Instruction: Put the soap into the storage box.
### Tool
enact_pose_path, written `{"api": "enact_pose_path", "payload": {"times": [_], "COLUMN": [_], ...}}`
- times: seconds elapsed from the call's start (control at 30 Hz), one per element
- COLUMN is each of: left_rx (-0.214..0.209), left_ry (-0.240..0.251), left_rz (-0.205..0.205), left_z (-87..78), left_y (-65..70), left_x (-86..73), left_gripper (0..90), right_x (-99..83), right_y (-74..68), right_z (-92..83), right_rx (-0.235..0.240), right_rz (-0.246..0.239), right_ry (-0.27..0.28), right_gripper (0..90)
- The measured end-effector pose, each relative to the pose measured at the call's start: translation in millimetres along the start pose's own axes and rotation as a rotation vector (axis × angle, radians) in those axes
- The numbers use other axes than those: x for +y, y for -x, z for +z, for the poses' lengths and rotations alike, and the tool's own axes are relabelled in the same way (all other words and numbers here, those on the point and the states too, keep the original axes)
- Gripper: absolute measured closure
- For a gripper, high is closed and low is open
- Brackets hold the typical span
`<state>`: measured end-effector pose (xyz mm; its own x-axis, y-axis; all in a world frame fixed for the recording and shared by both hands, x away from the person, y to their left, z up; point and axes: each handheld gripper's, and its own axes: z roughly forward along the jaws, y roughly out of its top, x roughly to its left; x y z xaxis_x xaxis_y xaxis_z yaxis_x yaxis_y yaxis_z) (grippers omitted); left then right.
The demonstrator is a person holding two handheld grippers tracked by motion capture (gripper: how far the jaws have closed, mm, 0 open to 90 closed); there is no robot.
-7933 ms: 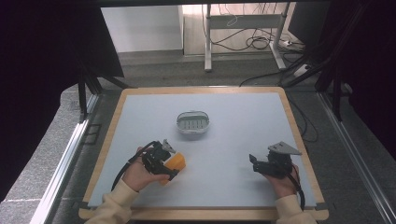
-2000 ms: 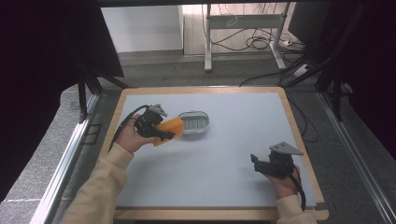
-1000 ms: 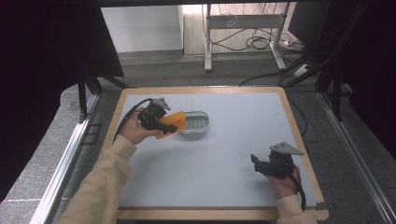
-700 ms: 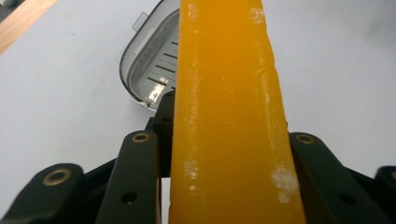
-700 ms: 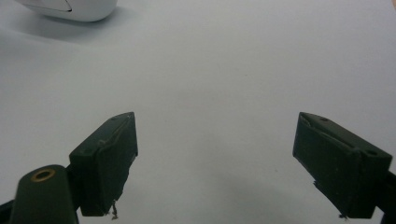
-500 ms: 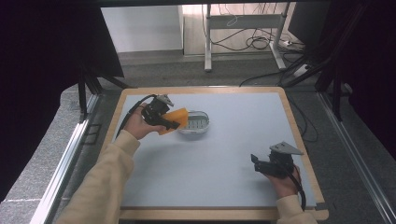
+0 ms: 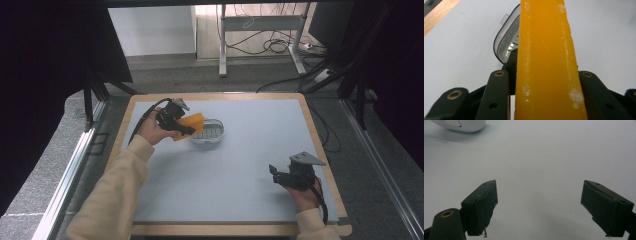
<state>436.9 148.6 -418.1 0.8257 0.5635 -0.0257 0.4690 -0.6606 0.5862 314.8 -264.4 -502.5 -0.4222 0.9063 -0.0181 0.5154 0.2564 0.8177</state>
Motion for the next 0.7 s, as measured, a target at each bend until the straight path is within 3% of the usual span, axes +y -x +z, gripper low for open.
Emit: {"api": "enact_pose_path", "payload": {"times": [0.7], "left_rx": [-0.045], "left_ry": [0.001], "left_rz": [0.064], "left_z": [26.3], "left_y": [-3.3], "left_x": [23.1], "left_gripper": [61.4], "right_x": [-0.2], "right_y": [0.5], "right_z": [0.3], "right_rx": [-0.007], "right_rz": [-0.006], "right_ry": [-0.002], "right_gripper": [14.3]}}
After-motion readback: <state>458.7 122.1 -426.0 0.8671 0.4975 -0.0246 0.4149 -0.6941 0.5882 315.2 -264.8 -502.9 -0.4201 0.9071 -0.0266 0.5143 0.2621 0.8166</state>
